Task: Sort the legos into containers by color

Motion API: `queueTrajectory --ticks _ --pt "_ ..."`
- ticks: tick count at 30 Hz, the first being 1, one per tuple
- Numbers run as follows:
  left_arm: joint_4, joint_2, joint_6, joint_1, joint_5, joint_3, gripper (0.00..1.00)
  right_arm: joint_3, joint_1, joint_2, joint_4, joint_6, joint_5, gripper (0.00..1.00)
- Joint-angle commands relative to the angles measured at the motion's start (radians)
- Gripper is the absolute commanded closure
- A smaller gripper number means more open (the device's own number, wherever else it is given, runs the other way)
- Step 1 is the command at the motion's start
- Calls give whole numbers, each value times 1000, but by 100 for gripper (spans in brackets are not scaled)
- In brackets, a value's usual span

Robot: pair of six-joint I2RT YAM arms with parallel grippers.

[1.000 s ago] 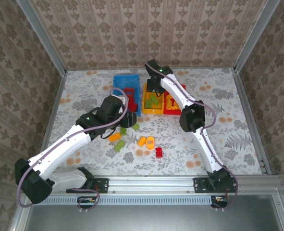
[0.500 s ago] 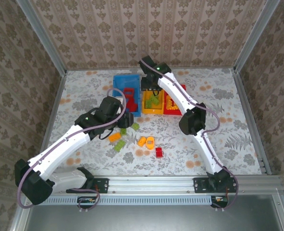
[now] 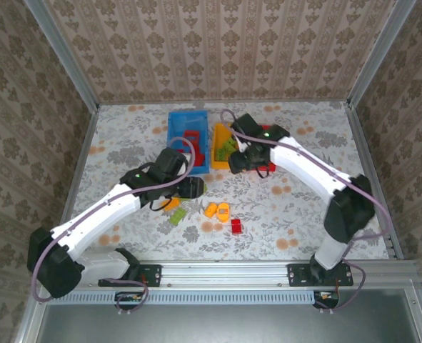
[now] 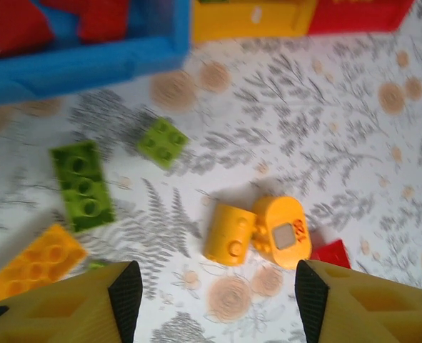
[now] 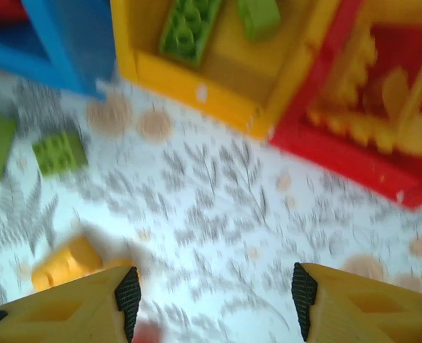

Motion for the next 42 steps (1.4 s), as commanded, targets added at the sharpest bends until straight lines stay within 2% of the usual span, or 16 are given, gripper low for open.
queueTrajectory --ticks 1,5,7,11,15,19,25,32,37,42 --pt "28 73 -19 -91 92 -12 37 -185 4 -230 113 -15 -102 35" --pt "26 174 -55 -211 85 14 37 -437 5 -483 183 71 -178 23" --pt "1 243 -75 -245 78 59 35 -526 5 -567 191 124 -207 20" --pt "-23 398 -140 -292 107 145 34 -606 4 -676 183 196 -221 17" --pt "-72 534 -236 -346 65 241 30 -629 2 -757 142 200 -219 14" --pt "-130 646 -315 -382 70 348 27 -654 -3 -831 100 193 -226 13" --pt "-267 756 -393 -416 27 473 24 -658 -12 -875 92 172 -247 11" --pt "-349 773 -418 -429 -39 524 26 -663 -17 -894 98 167 -266 11" --pt "-325 791 -404 -429 2 521 31 -667 -19 -898 107 175 -261 11" --pt "-336 833 -392 -431 66 546 29 -669 -19 -898 103 183 -261 11"
